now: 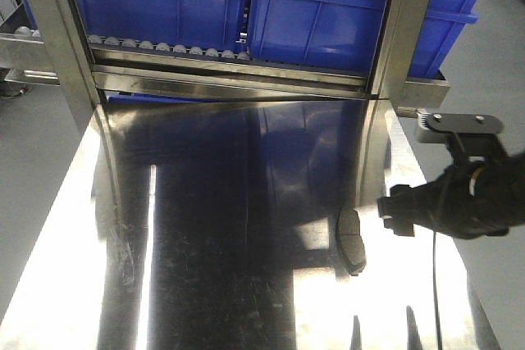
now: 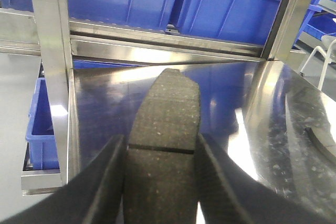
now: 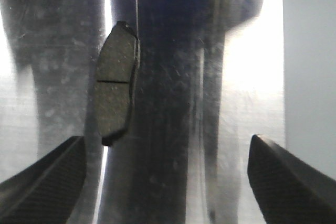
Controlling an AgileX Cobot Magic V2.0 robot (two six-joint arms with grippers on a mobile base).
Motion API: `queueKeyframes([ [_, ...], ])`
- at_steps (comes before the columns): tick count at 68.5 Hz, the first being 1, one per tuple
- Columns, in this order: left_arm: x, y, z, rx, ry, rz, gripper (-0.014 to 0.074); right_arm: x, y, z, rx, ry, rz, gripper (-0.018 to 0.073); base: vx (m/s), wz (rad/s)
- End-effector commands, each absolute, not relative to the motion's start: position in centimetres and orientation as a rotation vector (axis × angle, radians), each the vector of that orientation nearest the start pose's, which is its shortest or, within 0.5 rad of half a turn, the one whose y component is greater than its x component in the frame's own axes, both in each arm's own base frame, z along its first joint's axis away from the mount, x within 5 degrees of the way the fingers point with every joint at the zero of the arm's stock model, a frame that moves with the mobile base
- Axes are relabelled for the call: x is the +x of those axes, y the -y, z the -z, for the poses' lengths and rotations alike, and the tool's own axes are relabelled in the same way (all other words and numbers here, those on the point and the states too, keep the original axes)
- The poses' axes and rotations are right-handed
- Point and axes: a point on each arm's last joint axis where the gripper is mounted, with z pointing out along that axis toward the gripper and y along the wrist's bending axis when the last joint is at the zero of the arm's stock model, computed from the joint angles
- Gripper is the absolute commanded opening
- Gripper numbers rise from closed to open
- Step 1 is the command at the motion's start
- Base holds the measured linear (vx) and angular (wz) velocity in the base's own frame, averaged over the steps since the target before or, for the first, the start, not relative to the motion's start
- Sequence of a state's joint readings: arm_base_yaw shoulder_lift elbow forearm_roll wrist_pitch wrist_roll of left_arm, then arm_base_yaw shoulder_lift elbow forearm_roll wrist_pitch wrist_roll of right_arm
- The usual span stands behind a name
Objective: Move and align brake pads A on conveyor
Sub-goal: 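Lower the right gripper and close it on the brake pad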
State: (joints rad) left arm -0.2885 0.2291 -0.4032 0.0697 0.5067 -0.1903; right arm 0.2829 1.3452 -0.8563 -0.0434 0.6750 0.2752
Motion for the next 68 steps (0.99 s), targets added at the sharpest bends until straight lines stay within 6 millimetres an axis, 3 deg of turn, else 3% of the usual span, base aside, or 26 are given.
queueKeyframes([
  [1,5.8,1.4,-30.7,0.121,-1.700,0.283,0.0101,26.8,-7.7,-25.7,-0.042,-2.597,-0.181,0.0589,0.00,0.00],
  [11,5.8,1.4,-30.7,0.121,-1.700,0.283,0.0101,28.8,-8.6,-24.4,-0.040,-2.650,-0.192,0.0589,0.00,0.00],
  [29,5.8,1.4,-30.7,0.121,-1.700,0.283,0.0101,30.9,-12.3,-22.6,-0.151,-2.699,-0.200,0.0589,0.00,0.00],
  [54,5.8,1.4,-30.7,0.121,-1.700,0.283,0.0101,32.3,-12.9,-18.9,-0.158,-2.798,-0.159,0.0587,0.00,0.00],
  [68,5.8,1.4,-30.7,0.121,-1.700,0.283,0.0101,32.5,-13.0,-18.1,-0.165,-2.818,-0.149,0.0586,0.00,0.00],
])
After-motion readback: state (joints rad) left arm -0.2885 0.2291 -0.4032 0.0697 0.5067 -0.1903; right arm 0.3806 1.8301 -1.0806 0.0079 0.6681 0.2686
